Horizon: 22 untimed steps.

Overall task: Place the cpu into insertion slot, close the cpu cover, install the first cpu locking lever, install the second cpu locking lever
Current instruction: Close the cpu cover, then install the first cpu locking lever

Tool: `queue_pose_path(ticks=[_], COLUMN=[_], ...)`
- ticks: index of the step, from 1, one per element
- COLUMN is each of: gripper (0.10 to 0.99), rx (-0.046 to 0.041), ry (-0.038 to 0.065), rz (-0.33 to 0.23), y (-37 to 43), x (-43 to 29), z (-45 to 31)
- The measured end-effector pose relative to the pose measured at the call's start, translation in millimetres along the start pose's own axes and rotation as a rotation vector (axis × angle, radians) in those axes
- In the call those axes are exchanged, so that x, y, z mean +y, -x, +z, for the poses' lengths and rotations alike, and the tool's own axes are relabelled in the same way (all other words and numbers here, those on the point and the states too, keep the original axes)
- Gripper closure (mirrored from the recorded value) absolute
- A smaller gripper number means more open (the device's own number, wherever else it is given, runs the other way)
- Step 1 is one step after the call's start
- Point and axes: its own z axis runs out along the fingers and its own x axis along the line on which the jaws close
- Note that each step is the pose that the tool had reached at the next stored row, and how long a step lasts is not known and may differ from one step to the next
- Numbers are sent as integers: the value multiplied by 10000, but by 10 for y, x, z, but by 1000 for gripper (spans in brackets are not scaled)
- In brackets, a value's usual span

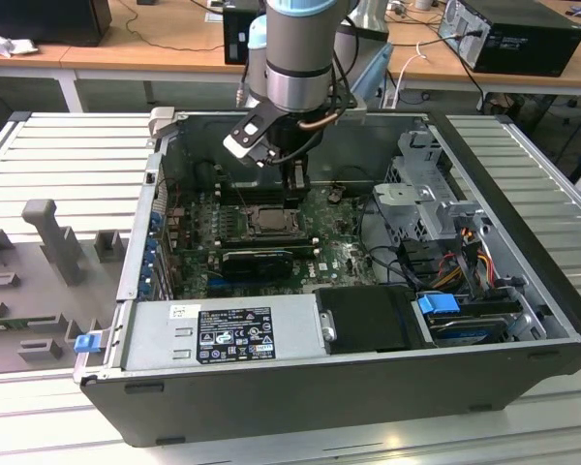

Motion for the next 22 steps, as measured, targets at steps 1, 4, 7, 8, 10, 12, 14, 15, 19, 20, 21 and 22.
queue_pose_path(ticks=[1, 4, 7, 8, 10, 12, 14, 15, 19, 20, 21, 22], gripper=[980, 980, 980, 980, 980, 980, 980, 980, 980, 980, 980, 980], rx=[-2, 0, 2, 1, 2, 2, 2, 0, -31, -33, -42, -53], ry=[-3, -4, -4, -4, -3, -3, -4, -4, -4, -4, -4, -5], rz=[-1, -57, -87, -87, -87, -86, -87, -87, -88, -89, -88, -89], y=[-8, -39, -57, -61, -64, -65, -65, -66, -66, -66, -67, -67], x=[-86, -159, -177, -194, -214, -232, -250, -256, -257, -257, -256, -255], z=[4, 8, 8, 7, 7, 6, 6, 5, -51, -69, -91, -126])
